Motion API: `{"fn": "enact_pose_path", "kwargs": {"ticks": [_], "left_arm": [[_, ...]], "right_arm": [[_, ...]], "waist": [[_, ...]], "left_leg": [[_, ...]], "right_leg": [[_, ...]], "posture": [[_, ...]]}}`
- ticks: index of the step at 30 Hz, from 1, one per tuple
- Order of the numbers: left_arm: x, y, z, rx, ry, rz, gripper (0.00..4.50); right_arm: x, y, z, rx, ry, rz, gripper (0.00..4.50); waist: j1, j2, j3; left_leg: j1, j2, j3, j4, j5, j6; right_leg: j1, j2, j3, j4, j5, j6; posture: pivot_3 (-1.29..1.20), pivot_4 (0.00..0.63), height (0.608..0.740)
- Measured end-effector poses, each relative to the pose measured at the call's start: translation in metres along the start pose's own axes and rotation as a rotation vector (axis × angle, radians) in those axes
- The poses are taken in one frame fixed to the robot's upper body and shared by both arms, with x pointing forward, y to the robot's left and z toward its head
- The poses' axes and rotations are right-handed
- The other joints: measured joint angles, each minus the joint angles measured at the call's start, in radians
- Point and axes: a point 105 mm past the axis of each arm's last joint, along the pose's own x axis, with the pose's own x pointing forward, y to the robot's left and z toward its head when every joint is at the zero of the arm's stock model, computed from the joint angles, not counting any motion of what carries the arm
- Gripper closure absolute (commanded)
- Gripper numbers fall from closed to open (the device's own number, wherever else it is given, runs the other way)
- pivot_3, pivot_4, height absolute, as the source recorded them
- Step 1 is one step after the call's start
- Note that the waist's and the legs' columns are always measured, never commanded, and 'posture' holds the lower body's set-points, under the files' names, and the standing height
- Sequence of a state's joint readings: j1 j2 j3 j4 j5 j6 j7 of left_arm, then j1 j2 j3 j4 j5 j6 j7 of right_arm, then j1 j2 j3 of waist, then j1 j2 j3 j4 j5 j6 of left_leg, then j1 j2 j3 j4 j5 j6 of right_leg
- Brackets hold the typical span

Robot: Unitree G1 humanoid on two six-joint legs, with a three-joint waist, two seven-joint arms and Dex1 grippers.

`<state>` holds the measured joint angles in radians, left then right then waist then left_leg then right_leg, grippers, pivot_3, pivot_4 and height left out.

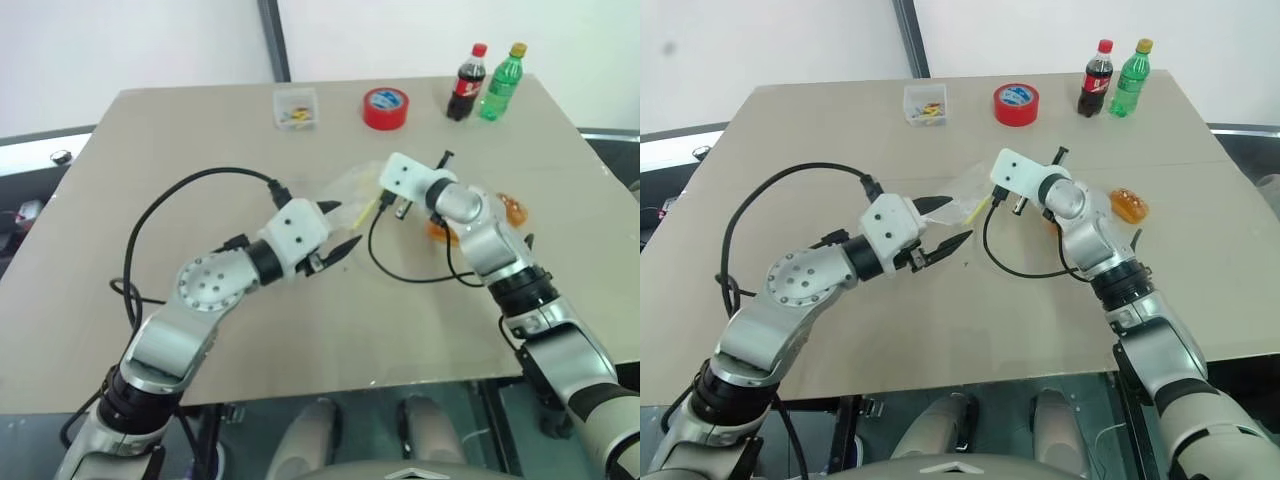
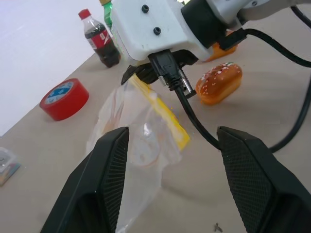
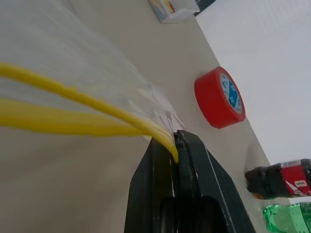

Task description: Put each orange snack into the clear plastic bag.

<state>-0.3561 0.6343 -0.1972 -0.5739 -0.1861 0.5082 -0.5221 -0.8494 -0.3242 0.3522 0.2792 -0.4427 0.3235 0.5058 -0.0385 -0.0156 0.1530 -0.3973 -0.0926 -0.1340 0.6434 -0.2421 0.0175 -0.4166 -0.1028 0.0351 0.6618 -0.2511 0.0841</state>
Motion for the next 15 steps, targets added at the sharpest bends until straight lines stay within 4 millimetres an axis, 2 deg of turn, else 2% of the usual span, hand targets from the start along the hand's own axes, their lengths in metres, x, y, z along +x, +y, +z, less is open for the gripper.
{"fn": "enact_pose_path", "kwargs": {"ticks": [5, 13, 14, 15], "left_arm": [[0.010, 0.000, -0.008, -0.018, 0.044, 0.012, 1.46], [0.015, 0.005, -0.016, 0.008, 0.098, 0.037, 1.46], [0.015, 0.006, -0.018, 0.014, 0.105, 0.044, 1.96], [0.015, 0.007, -0.018, 0.017, 0.106, 0.047, 1.97]], "right_arm": [[0.001, 0.004, 0.004, 0.004, -0.003, 0.019, 4.50], [0.000, 0.004, 0.011, 0.000, -0.013, 0.021, 4.50], [-0.001, 0.004, 0.012, 0.000, -0.015, 0.021, 4.50], [-0.001, 0.004, 0.012, 0.000, -0.016, 0.021, 4.50]], "waist": [[-0.002, 0.000, 0.000], [-0.001, 0.000, 0.000], [-0.002, 0.000, 0.000], [-0.002, 0.000, 0.000]], "left_leg": [[0.000, 0.000, 0.000, 0.000, 0.000, 0.000], [0.000, 0.000, 0.000, 0.000, 0.000, 0.000], [0.000, 0.000, 0.000, 0.000, 0.000, 0.000], [0.000, 0.000, 0.000, 0.000, 0.000, 0.000]], "right_leg": [[0.000, 0.000, 0.000, 0.000, 0.000, 0.000], [0.000, 0.000, 0.000, 0.001, 0.000, 0.000], [-0.001, 0.000, 0.000, 0.001, 0.000, 0.000], [-0.001, 0.000, 0.000, 0.001, 0.000, 0.000]], "posture": [[0.00, 0.150, 0.736], [0.00, 0.150, 0.736], [0.00, 0.150, 0.736], [0.00, 0.150, 0.736]]}}
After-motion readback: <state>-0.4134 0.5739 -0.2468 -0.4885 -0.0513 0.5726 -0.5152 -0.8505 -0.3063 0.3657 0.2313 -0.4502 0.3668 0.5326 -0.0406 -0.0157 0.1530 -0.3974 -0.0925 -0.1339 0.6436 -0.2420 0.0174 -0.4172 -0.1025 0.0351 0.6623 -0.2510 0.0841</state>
